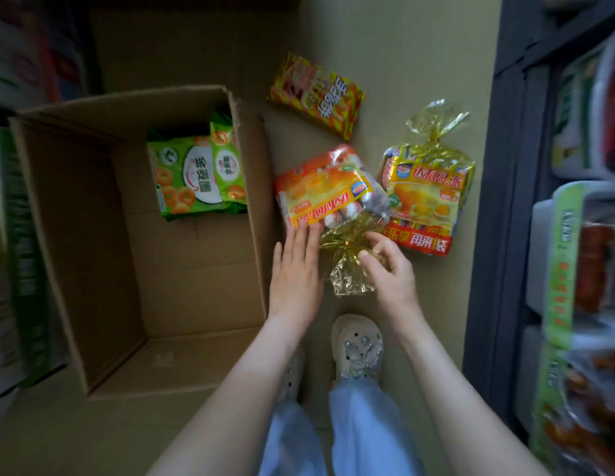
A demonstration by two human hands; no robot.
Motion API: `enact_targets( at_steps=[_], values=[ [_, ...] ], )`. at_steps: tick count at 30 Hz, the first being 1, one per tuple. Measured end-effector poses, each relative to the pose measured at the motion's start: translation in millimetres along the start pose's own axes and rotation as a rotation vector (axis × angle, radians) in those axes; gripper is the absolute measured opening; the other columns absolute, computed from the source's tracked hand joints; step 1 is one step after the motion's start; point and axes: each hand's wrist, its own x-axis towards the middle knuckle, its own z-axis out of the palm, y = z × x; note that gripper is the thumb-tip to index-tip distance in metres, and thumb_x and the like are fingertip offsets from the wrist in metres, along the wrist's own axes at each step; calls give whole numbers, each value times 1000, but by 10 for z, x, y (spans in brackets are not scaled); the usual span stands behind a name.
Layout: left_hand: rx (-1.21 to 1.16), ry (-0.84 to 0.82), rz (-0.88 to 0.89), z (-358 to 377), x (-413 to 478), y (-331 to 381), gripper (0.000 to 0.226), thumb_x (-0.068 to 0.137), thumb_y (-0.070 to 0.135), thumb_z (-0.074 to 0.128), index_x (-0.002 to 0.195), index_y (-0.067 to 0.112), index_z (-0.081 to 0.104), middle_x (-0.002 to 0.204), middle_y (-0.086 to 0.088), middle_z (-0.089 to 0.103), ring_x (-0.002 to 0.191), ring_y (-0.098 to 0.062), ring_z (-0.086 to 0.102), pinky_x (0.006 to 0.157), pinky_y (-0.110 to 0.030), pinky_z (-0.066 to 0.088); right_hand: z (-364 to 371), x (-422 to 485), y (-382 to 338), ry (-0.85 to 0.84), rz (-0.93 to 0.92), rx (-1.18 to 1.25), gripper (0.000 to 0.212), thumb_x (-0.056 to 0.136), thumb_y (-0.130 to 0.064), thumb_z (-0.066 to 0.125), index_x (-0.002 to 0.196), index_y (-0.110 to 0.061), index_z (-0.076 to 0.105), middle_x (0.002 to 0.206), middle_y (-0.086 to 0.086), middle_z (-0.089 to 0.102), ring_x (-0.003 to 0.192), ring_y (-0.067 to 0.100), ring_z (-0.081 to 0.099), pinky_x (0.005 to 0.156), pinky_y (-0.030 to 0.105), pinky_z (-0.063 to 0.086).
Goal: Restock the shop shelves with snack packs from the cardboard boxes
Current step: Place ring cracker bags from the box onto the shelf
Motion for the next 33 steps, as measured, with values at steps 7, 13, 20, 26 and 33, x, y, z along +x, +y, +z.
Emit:
enact_targets(
  at_steps=[7, 13, 20, 26, 33],
  values=[
    [-187, -237, -19, -1493, -630, 474, 114, 78, 23, 72, 150, 21, -16, 159, 0, -16, 148, -18, -6, 119, -33, -5, -503, -830, -1610, -39, 83, 324, 48, 91, 2, 53, 67, -37, 67, 121, 13, 63, 102, 25, 59, 95, 46, 46],
    [-381, -58, 56, -2493, -1352, 1177, 109, 64, 20, 85, 146, 19, 14, 142, -17, 40, 131, -32, 39, 109, -47, 35, -986, -2003, -2668, -72, 86, 543, 29, 96, 2, 46, 74, -16, 54, 118, 3, 64, 92, 15, 66, 78, 43, 56],
    [-448, 43, 257, -3744, -1917, 1850, 78, 71, 14, 77, 140, 9, 39, 131, -10, 54, 121, -25, 52, 96, -25, 39, -1438, -3158, -3453, 71, -167, 569, 13, 83, -12, 66, 94, -12, 60, 120, -4, 66, 99, 15, 63, 86, 38, 53],
    [-561, -65, 371, -4630, -2540, 2337, 71, 62, 33, 75, 125, 32, 40, 101, 13, 62, 88, -9, 63, 75, -24, 50, -1968, -4215, -3727, 238, -295, 255, 85, 63, -66, 76, 135, -40, 38, 141, -10, 43, 133, 12, 39, 107, 37, 38],
    [-898, -435, 473, -5056, -3252, 2930, 70, 52, 30, 79, 113, 13, 50, 101, -3, 65, 86, -10, 66, 69, -28, 54, -2367, -5385, -3493, 330, -124, 164, 117, 74, -29, 79, 151, -31, -8, 157, -6, 11, 144, 13, 14, 111, 33, 21]
  ],
)
